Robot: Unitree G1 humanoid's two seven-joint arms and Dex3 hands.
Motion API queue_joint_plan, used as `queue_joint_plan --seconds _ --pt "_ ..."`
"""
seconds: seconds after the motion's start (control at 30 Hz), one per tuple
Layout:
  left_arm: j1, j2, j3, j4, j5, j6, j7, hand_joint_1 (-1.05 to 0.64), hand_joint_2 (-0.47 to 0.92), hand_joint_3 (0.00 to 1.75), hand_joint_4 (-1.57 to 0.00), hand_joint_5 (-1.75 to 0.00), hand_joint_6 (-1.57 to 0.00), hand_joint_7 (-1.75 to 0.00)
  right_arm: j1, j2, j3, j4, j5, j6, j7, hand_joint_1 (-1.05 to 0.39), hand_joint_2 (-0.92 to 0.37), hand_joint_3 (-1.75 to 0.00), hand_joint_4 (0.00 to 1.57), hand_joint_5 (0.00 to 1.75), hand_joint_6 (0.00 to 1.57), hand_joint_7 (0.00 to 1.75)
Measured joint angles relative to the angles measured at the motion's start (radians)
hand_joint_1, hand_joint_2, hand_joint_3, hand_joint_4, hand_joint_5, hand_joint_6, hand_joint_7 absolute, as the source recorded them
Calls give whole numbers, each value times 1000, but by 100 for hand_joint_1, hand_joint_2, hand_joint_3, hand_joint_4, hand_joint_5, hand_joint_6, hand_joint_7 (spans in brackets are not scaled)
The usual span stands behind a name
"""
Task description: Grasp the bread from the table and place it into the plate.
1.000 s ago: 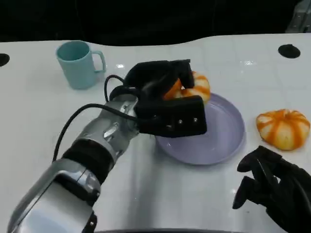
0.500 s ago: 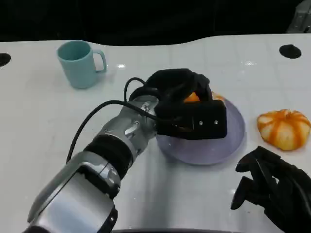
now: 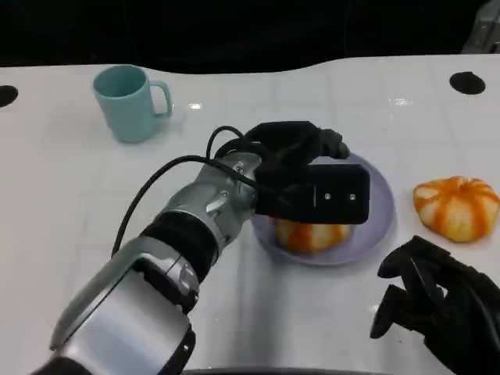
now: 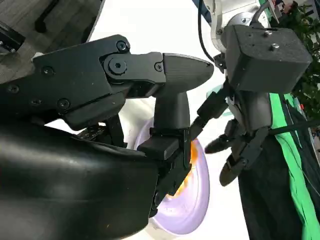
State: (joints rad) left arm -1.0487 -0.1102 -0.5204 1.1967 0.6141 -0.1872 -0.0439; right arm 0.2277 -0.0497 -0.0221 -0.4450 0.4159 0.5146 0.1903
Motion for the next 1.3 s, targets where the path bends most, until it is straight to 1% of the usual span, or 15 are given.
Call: queue_joint_plan --seconds 0.13,0.23,0.4,0.57,0.67,0.73,0.87,0.9,0.97,1.0,1.07,1.13,1.17,1.23,1.3 --pt "-3 7 -18 0 11 2 -23 -79 92 43 0 -15 -16 0 0 0 0 0 0 0 0 -43 -92 -42 61 175 45 163" --pt "-5 15 -25 -1 13 3 -48 -80 92 45 0 -12 -17 -1 0 0 -1 1 1 -4 2 -43 -92 -42 60 175 45 163" --pt "-5 37 -15 -13 -4 0 -86 -77 92 42 -3 -15 -21 -2 0 0 -1 2 1 -8 2 -43 -92 -43 60 175 45 163" --pt "2 78 63 -96 -96 -50 -145 -75 92 41 -6 -19 -23 -3 -1 0 -2 5 1 -10 2 -43 -92 -41 61 175 46 163" --pt "46 95 113 -148 -167 -72 -190 -73 92 38 -11 -24 -26 -5 -3 0 -2 6 1 -10 2 -43 -92 -41 61 175 46 163" --pt "94 100 164 -184 -238 -82 -227 -72 92 35 -13 -45 -34 -6 -3 0 -3 7 1 -10 2 -43 -92 -41 62 175 46 163" --pt "197 97 280 -277 -400 -47 -293 -62 92 32 -22 -65 -46 -9 -5 0 -4 7 1 -9 -1 -43 -92 -41 62 175 46 163" --pt "226 93 308 -315 -441 -38 -304 -59 92 29 -29 -72 -53 -12 -5 0 -4 7 1 -9 -1 -43 -92 -41 61 175 46 163" --pt "290 72 372 -401 -538 4 -314 -55 92 26 -52 -88 -67 -18 -8 0 -3 9 1 -10 -1 -43 -92 -42 61 175 46 162" --pt "326 56 406 -456 -593 44 -315 -53 92 27 -57 -95 -71 -21 -10 0 -3 9 1 -10 -1 -42 -92 -42 60 175 46 162" --pt "404 20 463 -583 -691 142 -311 -55 92 33 -61 -111 -72 -36 -11 0 -3 9 1 -10 -1 -42 -92 -42 60 175 46 162" --pt "483 -9 502 -719 -777 249 -294 -57 92 35 -60 -121 -63 -61 -11 -1 -3 9 0 -10 -1 -43 -92 -42 60 175 46 162" --pt "515 -20 516 -778 -810 301 -287 -58 92 38 -57 -133 -58 -80 -12 -2 -3 9 0 -10 0 -43 -92 -42 60 175 46 163" --pt "568 -30 544 -887 -879 408 -275 -58 92 41 -57 -144 -53 -100 -12 -3 -3 10 -1 -11 0 -43 -92 -41 61 175 46 162" --pt "604 -29 567 -968 -929 482 -263 -58 92 47 -58 -155 -54 -115 -11 -4 -5 10 0 -11 1 -43 -92 -41 61 175 46 162"
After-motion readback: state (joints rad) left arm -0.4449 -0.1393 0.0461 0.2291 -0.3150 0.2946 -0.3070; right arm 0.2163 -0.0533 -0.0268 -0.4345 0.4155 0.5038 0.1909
